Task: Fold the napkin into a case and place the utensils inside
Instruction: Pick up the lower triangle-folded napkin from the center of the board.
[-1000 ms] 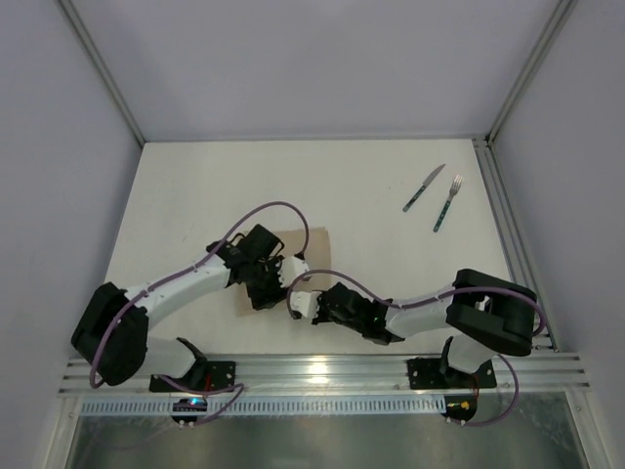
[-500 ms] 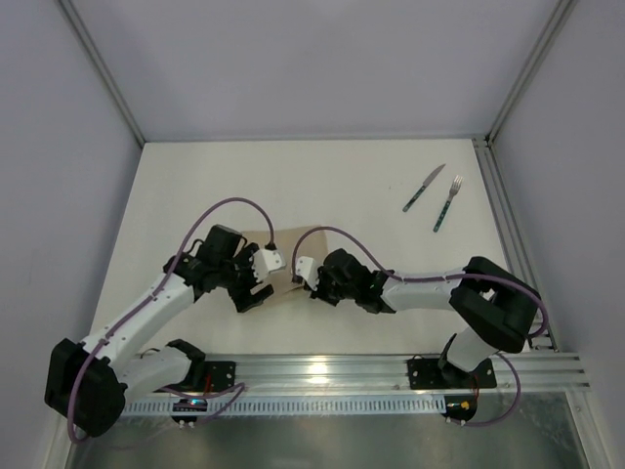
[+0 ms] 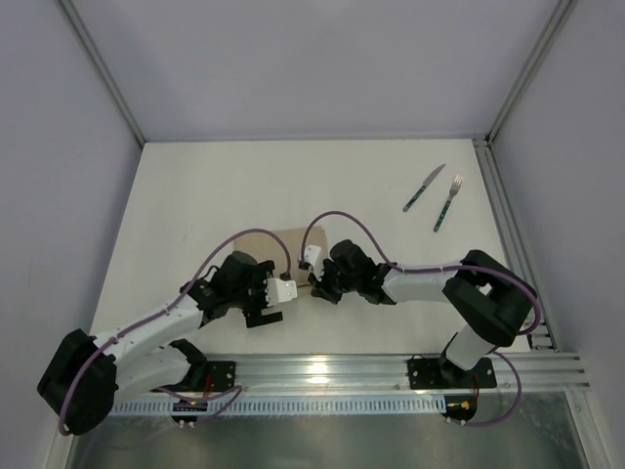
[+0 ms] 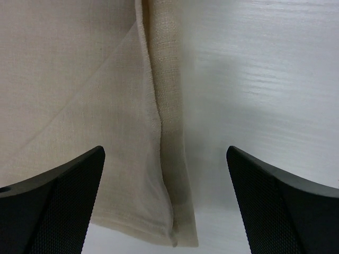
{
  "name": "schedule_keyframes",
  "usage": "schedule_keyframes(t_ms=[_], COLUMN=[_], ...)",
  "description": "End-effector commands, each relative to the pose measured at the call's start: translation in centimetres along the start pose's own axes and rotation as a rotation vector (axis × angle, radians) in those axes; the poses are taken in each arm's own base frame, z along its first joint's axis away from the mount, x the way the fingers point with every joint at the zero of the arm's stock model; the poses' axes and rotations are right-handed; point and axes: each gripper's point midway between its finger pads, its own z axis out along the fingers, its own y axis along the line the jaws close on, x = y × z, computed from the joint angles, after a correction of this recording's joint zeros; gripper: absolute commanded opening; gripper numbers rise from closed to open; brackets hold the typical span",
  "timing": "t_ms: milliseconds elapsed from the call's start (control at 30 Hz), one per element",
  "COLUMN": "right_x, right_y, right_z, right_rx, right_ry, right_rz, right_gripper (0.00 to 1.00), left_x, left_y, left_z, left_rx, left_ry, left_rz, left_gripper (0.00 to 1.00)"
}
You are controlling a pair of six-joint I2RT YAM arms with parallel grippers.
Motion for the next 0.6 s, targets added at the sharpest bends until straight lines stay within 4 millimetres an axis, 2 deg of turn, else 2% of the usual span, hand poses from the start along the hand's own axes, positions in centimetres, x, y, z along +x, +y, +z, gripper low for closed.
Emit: schedule_keyframes(t_ms=[0,133,233,267,400,567], right_x=[-1.2,-1.2,-1.0,-0.8,-0.6,-0.6], right_y=[0.2,0.3,0.3,0.1,0.0,0.0], right_z=[0.1,0.0,-0.1,-0.1,-0.3,-0.4], right_rx=[-0.019,-0.019,-0.02,-0.017,-0.012,-0.016], right_ry=[-0.054,-0.062,-0.052,-0.048,-0.042,-0.038], right_rz=[0.033,0.035,0.038,0.041,0.04,0.035], right_gripper=[0.04,0.04,0.04,0.04,0.04,0.04], left_x=[-1.9,-0.9,0.2,0.5,1.5,3.1], left_y=[3.3,3.6,4.0,4.6,4.9,3.8], left_z=[0.5,0.7,0.2,-0.5,-2.0,-2.3], left_rx=[-0.189,-0.252,-0.299,-0.339,-0.393,-0.352], left_ry=[-0.047,-0.012,0.045,0.062,0.108,0.157], left_rz=[0.12,0.175,0.186,0.184,0.192,0.188], left_gripper=[0.99,0.99,0.87,0.8,0.63,0.51])
